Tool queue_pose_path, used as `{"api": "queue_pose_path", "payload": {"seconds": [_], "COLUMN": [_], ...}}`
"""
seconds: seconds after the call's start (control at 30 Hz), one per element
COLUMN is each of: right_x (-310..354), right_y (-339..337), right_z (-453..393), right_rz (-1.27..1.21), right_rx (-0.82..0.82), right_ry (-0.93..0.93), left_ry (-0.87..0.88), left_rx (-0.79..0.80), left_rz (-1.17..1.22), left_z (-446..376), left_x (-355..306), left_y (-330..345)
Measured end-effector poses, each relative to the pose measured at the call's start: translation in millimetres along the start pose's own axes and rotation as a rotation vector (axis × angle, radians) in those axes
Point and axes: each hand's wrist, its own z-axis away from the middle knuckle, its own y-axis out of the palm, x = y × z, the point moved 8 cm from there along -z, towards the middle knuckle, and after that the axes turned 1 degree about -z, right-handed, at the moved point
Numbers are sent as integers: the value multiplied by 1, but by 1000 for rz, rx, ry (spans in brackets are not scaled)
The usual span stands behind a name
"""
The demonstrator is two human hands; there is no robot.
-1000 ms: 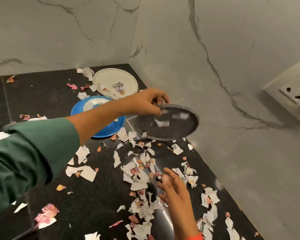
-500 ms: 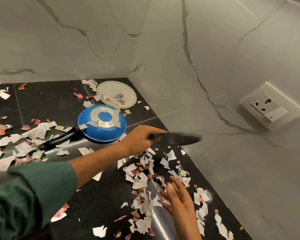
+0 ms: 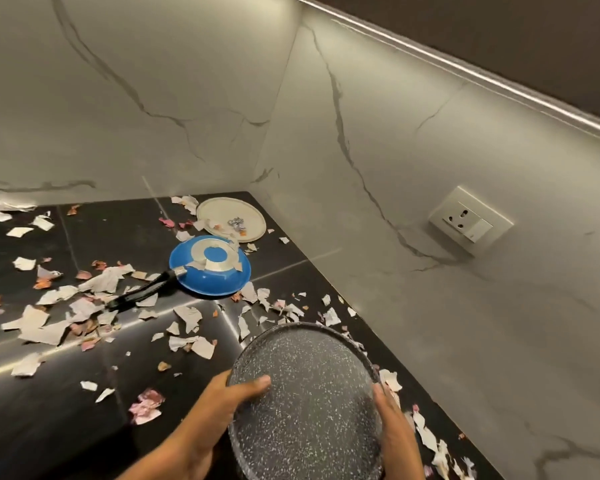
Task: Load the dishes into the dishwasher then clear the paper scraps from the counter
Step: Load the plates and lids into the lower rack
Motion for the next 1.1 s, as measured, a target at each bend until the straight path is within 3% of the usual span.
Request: {"api": "queue_pose_path", "payload": {"seconds": [0.13,0.23,0.33,0.53,0.77,1.1], "right_x": [-14,-32,-59,-78,-102,-129], "right_y": [-23,-55,-90,-131,-178,-224], "right_z": [41,80,125,215,292,351], "right_rz": [-122,-170,-332,-600,-830,-1084], "right_rx": [14,-39,-175,-296,-487,-804], "right_ry": [35,6,16,-16,-73,-139], "left_ry": [-2,15,-1,105,108,-93], "left_rx": [-46,25,101,70,260,596], "left_rz": [-95,-168,-224,-336,-429,-468], "left_z": [33,59,90,139,171,168], "left_x": [7,15,29,52,87,150], "left_y": [9,30,57,93,154,238]}}
